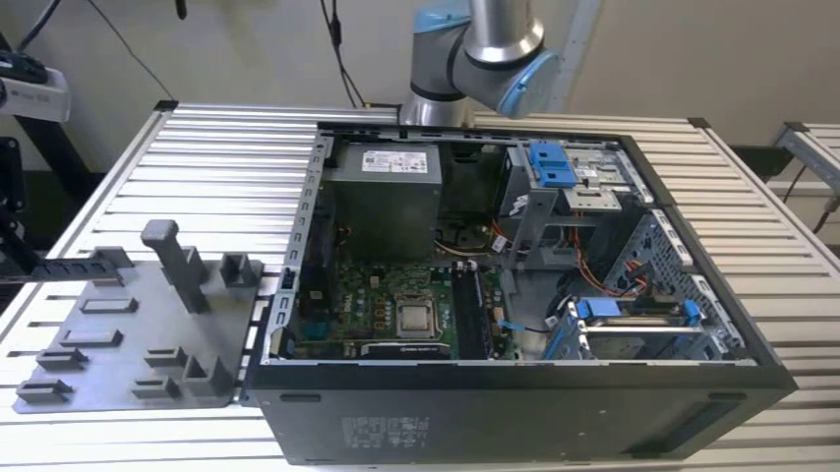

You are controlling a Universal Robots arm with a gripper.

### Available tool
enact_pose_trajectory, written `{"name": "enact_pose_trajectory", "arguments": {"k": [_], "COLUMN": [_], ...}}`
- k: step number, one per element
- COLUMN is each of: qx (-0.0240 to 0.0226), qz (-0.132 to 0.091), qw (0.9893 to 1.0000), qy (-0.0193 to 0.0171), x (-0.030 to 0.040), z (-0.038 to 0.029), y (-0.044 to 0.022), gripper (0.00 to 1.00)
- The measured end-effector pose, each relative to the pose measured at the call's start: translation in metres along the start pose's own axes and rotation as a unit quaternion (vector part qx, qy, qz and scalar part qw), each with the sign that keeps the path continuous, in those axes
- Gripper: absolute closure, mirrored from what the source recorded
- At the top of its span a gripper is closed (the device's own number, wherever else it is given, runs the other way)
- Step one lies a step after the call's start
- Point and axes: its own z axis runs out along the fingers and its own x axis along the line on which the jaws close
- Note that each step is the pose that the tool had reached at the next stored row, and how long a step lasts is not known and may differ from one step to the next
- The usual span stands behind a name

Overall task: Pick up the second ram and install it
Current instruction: 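Pick up the second ram and move it above second insertion slot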

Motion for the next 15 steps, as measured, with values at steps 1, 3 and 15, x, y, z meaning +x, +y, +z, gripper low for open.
{"name": "enact_pose_trajectory", "arguments": {"k": [1,3,15], "qx": [0.0000,0.0000,0.0000], "qz": [0.000,0.000,0.000], "qw": [1.0000,1.0000,1.0000], "qy": [0.0000,0.0000,0.0000], "x": [0.0000,0.0000,0.0002], "z": [-0.0014,-0.0045,-0.0223], "y": [0.0000,0.0000,-0.0002], "gripper": [0.86,0.86,0.86]}}
